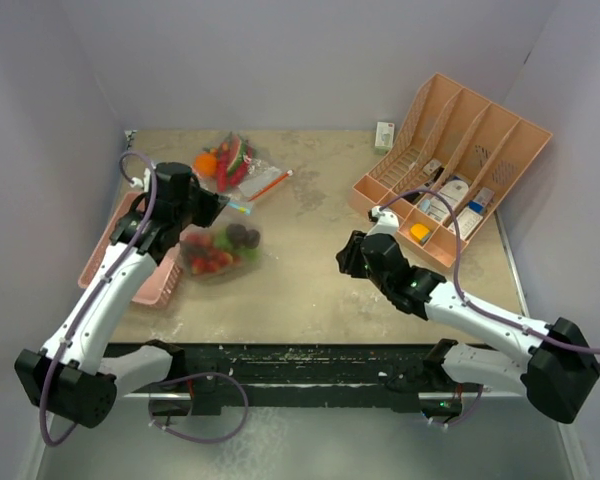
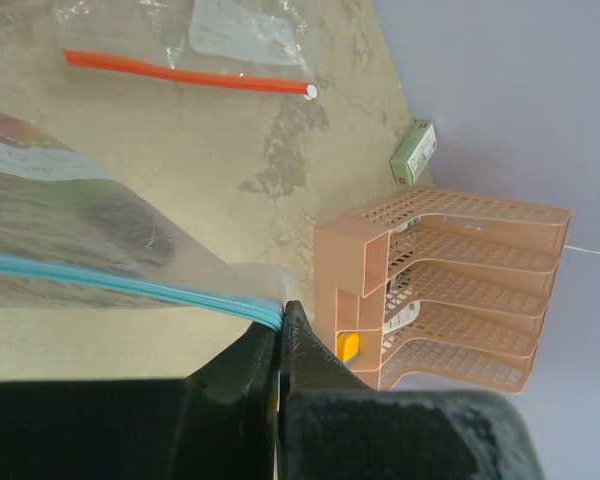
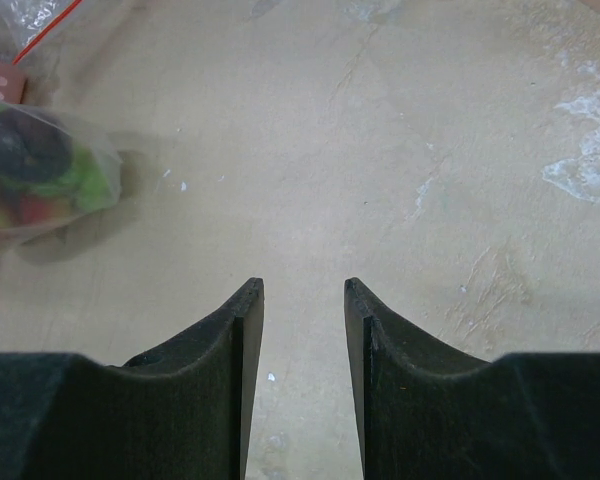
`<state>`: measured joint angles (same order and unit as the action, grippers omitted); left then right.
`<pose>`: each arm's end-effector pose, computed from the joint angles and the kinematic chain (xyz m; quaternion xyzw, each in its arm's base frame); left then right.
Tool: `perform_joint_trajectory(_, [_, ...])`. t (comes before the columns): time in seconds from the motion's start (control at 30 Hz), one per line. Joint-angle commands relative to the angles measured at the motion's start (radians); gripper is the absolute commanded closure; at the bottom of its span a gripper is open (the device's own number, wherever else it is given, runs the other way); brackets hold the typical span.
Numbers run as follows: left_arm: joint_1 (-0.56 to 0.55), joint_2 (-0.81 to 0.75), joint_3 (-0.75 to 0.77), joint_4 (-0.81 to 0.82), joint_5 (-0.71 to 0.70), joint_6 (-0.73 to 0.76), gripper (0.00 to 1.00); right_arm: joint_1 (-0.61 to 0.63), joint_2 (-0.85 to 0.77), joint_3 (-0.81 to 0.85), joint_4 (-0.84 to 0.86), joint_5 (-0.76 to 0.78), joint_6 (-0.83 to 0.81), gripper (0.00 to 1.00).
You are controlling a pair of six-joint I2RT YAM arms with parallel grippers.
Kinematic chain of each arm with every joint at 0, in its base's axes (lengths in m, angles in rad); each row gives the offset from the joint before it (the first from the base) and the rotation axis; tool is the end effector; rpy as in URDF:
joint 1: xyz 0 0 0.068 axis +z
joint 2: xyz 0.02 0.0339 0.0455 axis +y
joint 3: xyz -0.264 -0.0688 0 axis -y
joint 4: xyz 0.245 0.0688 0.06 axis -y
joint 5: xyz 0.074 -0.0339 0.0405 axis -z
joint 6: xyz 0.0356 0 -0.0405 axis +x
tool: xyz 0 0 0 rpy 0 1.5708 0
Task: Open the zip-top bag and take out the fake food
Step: Adjust the bin at the center of the board, then place the zipper food storage bag at the center of the board.
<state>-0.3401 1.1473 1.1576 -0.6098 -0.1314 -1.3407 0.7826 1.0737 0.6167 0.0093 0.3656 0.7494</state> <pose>0.2336 -0.0777 0.3550 -0.4502 0.7596 -0.3082 0.3540 0.1771 0.1582 0.2449 0.0830 0.8338 0.2521 0.4840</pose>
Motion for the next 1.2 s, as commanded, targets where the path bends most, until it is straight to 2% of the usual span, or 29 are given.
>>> perform_joint_trajectory(0.0, [0.040,-0.075,0.007,0.013,0.048,0.066,1.00,0.000,0.026,0.026,0.062,-0.029,0.021,0.59])
perform_joint_trajectory(0.37, [0.030,0.027,0.032,0.119,0.182,0.076,1.00,0.001,-0.012,0.046,0.024,-0.027,0.010,0.58])
perform_joint_trajectory(0.57, [-0.162,0.154,0.110,0.175,0.112,0.057,1.00,-0.001,-0.082,0.048,0.002,0.005,-0.042,0.57])
perform_joint_trajectory(0.77, [-0.203,0.257,0.123,0.218,0.121,0.025,0.99,0.000,-0.148,0.037,0.086,-0.043,-0.244,0.46])
perform_joint_trajectory(0.9, [-0.204,0.279,0.102,0.252,0.150,0.006,0.95,0.000,-0.156,0.005,0.211,-0.139,-0.370,0.32])
perform_joint_trajectory(1.03, [-0.209,0.286,0.102,0.255,0.170,0.004,0.87,0.001,-0.071,0.005,0.402,-0.240,-0.572,0.18])
perform_joint_trajectory(1.17, [-0.209,0.265,0.097,0.251,0.190,-0.001,0.83,0.000,0.114,0.088,0.443,-0.270,-0.695,0.15])
